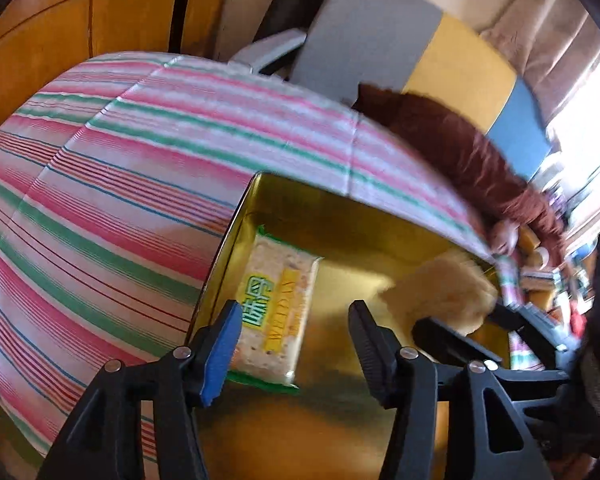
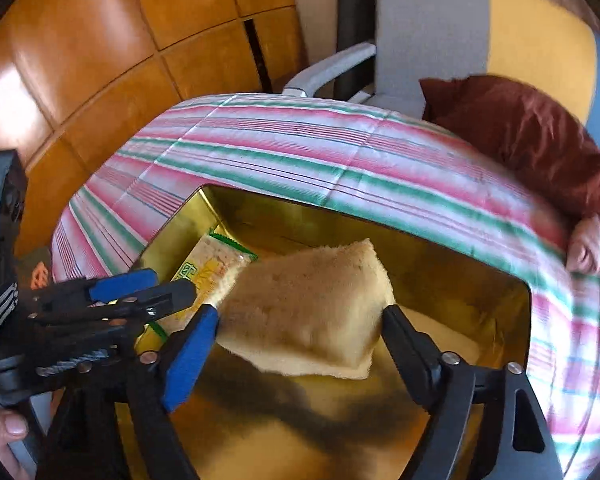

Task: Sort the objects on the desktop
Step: 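Carry the cracker pack and sponge to the gold tray and release both, then move both tools back from the tray to the pile of items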

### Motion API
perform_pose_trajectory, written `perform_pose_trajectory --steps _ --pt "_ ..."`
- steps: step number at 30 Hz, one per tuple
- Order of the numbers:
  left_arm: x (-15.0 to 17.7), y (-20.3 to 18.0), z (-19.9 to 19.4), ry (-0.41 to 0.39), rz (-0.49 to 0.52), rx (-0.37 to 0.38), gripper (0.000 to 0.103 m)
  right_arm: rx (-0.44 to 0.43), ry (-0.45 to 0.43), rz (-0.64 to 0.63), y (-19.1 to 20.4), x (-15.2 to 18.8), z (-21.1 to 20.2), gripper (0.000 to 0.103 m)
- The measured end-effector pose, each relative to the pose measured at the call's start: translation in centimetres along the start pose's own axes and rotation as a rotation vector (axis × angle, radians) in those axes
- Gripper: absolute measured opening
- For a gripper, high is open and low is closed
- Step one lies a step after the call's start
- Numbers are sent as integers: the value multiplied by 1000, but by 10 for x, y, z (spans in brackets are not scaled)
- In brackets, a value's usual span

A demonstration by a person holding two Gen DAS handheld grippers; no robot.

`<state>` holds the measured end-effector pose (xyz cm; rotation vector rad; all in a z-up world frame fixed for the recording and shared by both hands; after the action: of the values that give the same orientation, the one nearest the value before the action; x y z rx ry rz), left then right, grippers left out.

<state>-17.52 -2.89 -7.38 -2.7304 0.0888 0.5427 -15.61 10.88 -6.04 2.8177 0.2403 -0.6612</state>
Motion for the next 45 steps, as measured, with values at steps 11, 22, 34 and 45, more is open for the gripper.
perform_pose_trajectory --steps 11,22,34,45 --pt "34 14 -52 -183 -165 2 57 -2 15 123 -14 24 -18 63" --pt "49 14 -71 -201 -189 16 58 -207 54 138 19 -6 26 61" --pt "66 -27 -54 -140 -143 49 58 -178 -182 145 -10 25 -79 79" --pt "100 -142 -25 -41 96 127 58 30 -270 233 -108 105 -142 80"
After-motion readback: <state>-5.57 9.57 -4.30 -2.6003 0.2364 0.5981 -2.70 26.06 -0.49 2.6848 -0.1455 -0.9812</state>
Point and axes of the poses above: each gripper's, at about its wrist camera, not at the fingertips, and z roughly the way its jaws point, y to its left, x to its underside, the point moved 6 cm from there along z, roughly the way its jaws point, and after that the axes turned 6 degrees about y, right-handed, at the moved point
